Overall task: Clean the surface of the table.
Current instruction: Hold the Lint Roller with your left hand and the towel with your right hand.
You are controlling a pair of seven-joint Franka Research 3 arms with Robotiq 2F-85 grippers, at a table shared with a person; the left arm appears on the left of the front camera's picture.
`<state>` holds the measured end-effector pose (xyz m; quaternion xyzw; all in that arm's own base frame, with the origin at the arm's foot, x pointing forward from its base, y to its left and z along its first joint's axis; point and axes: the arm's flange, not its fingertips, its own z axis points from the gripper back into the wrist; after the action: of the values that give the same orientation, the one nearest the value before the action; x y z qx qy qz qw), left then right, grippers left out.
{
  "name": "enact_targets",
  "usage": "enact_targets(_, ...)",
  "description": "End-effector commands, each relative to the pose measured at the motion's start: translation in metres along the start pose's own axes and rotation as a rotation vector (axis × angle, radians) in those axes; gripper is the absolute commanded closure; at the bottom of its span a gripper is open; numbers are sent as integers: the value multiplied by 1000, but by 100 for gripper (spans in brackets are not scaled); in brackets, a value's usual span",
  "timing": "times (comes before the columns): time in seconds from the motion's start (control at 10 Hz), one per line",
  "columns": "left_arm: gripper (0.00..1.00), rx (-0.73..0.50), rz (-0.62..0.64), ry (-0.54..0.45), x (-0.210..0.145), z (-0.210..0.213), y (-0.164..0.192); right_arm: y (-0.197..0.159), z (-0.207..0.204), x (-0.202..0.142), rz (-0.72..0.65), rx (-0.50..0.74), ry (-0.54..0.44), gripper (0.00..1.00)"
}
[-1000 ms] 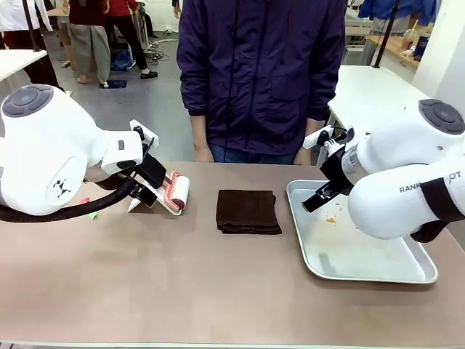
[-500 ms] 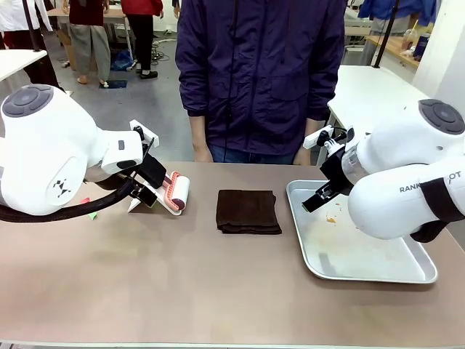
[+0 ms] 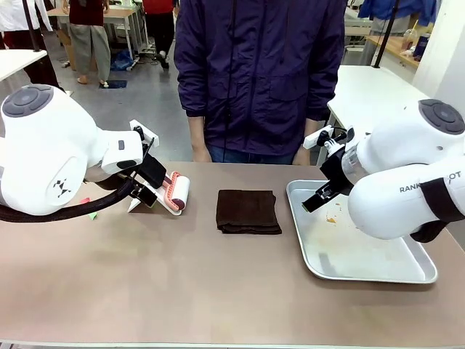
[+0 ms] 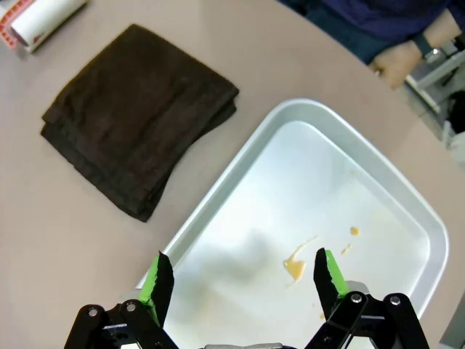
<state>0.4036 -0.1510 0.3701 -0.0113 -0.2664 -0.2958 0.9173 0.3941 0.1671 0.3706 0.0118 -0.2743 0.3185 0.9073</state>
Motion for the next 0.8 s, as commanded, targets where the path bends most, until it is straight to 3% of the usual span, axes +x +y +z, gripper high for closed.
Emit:
enact_targets(0.0, 0, 0, -1, 0, 0, 0, 0, 0, 0, 0, -1, 0, 0, 0)
enact_targets(0.2, 0, 0, -1, 0, 0, 0, 0, 0, 0, 0, 0, 0, 0, 0)
enact_targets(0.3, 0, 0, 0, 0, 0, 0, 0, -2, 6, -2, -51, 59, 54, 0)
enact_targets(0.5, 0, -111, -32, 81, -12, 37, 3, -8, 41, -6, -158, 193, 92, 0)
enact_targets(0.7, 0, -189, 81, 94, -28, 75, 19, -17, 78, -13, -290, 188, 149, 0)
